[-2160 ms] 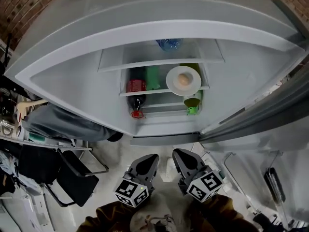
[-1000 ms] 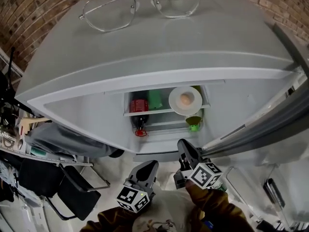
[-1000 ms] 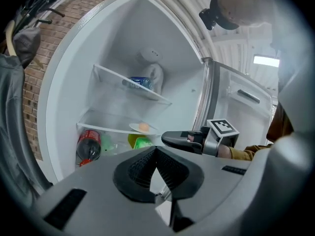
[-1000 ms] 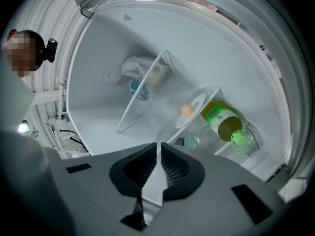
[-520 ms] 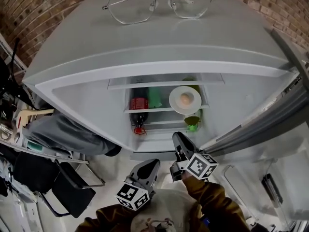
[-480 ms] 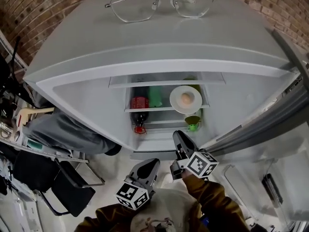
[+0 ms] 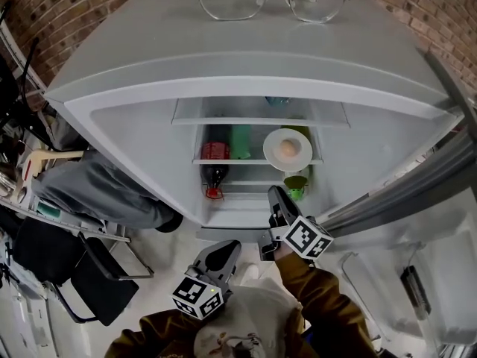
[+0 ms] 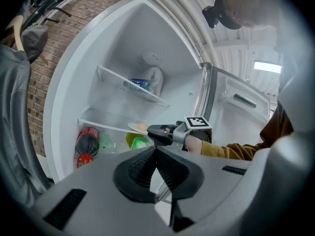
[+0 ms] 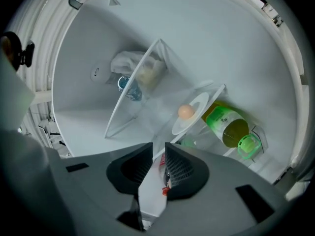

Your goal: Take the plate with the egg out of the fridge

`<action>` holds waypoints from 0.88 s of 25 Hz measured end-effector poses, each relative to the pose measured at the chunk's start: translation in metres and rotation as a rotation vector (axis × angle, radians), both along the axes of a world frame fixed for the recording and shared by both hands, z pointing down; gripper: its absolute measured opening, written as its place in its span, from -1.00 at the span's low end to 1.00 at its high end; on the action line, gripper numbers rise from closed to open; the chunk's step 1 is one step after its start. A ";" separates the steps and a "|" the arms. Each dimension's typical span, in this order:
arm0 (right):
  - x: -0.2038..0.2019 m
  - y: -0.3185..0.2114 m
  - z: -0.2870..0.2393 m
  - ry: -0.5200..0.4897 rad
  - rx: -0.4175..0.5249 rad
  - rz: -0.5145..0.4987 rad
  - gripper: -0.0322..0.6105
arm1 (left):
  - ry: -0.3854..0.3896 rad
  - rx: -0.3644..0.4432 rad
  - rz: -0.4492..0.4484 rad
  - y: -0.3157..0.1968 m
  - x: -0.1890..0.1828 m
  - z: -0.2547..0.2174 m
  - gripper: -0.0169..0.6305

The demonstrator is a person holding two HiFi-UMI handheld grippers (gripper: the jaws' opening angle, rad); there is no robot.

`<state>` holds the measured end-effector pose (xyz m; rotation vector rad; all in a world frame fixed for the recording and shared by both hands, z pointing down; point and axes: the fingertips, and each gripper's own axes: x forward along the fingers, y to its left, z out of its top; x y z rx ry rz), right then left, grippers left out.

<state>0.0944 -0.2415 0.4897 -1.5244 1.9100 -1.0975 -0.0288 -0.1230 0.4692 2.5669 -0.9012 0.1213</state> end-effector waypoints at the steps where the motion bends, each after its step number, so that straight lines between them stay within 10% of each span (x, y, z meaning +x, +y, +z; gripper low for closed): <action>1: 0.002 -0.001 0.000 -0.002 -0.001 0.006 -0.72 | 0.002 -0.006 -0.003 0.000 -0.001 0.001 -0.92; 22: 0.031 -0.024 0.011 -0.072 -0.068 0.095 -0.71 | 0.011 -0.029 -0.047 -0.001 -0.007 0.006 -0.92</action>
